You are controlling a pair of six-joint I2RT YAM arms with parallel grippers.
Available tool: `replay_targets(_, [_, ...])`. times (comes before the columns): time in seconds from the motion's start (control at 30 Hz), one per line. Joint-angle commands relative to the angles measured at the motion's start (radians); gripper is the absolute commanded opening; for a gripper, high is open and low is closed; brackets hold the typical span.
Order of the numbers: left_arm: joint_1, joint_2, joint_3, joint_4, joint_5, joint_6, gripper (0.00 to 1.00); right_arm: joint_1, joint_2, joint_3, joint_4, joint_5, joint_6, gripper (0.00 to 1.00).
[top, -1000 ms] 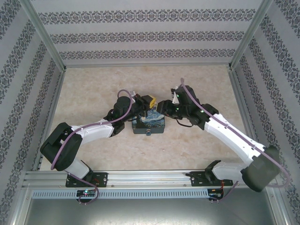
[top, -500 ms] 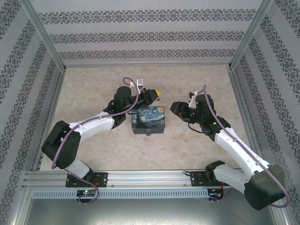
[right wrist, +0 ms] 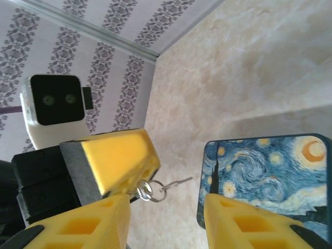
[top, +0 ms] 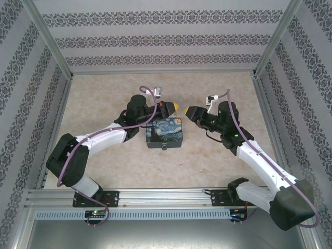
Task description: Unlock the padlock with the key
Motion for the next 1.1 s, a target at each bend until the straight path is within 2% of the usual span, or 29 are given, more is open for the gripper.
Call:
replay_targets(0.0, [0.007, 0.015, 0.008, 0.071, 0.045, -0.038, 0.0, 0.014, 0.019, 0.003, 0.158, -0.079, 0.025, 0.43])
replay_targets(0.37, [0.007, 0.075, -0.005, 0.216, 0.074, -0.186, 0.0, 0.019, 0.087, -0.012, 0.221, -0.13, 0.037, 0.4])
replay_targets(1.07, [0.007, 0.084, 0.002, 0.242, 0.069, -0.234, 0.0, 0.023, 0.101, -0.071, 0.23, -0.138, 0.035, 0.32])
